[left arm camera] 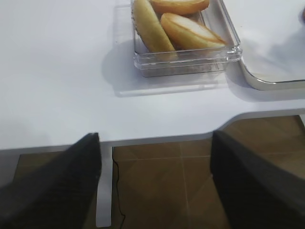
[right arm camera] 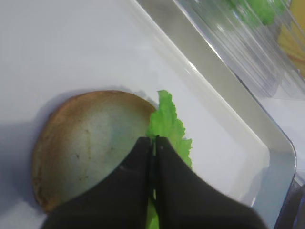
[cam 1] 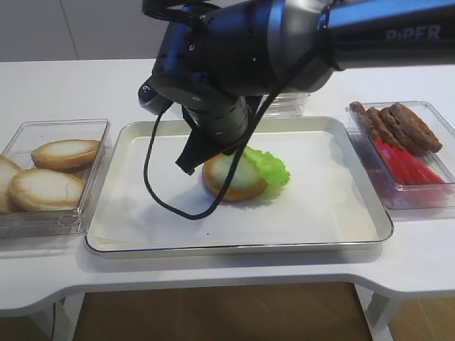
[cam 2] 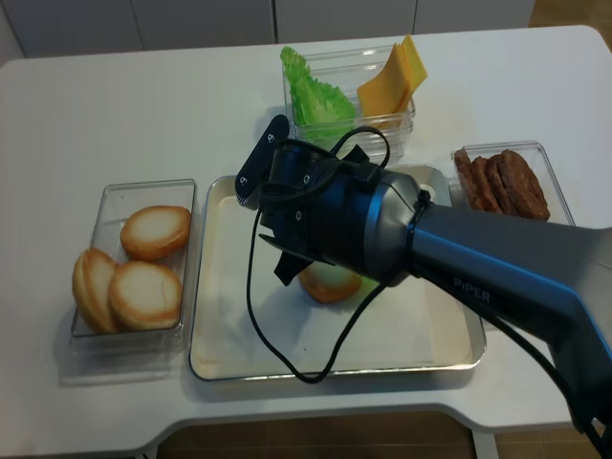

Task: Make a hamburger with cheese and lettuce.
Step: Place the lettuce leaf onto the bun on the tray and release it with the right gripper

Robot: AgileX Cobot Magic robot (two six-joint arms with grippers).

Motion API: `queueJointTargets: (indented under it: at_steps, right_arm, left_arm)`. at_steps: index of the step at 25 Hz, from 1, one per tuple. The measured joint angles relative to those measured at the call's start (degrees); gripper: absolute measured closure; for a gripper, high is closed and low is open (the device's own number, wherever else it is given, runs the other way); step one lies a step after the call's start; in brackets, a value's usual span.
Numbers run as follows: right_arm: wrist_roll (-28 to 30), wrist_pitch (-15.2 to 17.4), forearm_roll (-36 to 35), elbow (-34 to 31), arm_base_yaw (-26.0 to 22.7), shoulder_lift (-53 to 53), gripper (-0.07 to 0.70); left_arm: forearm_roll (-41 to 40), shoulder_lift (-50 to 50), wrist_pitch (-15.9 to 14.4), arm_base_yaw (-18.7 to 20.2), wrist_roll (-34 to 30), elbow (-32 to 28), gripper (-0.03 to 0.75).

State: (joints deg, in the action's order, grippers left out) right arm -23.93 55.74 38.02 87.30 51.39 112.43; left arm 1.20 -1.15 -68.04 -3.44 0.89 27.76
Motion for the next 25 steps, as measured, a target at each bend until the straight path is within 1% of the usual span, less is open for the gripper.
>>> queueJointTargets:
  at_steps: [10,17,25]
  right_arm:
    - [-0.9,-3.3,-3.0,0.0,0.0,0.0,0.626]
    - [-2.5,-5.9,-3.4,0.0,0.0,0.0,0.626]
    - [-2.6,-6.3,-4.2,0.0,0.0,0.0,0.626]
  left_arm:
    - [0.0,0.0,0.0,0.0,0.0,0.0,0.183]
    - [0.0,0.0,0.0,0.0,0.0,0.0,0.183]
    - [0.0,0.0,0.0,0.0,0.0,0.0,0.183]
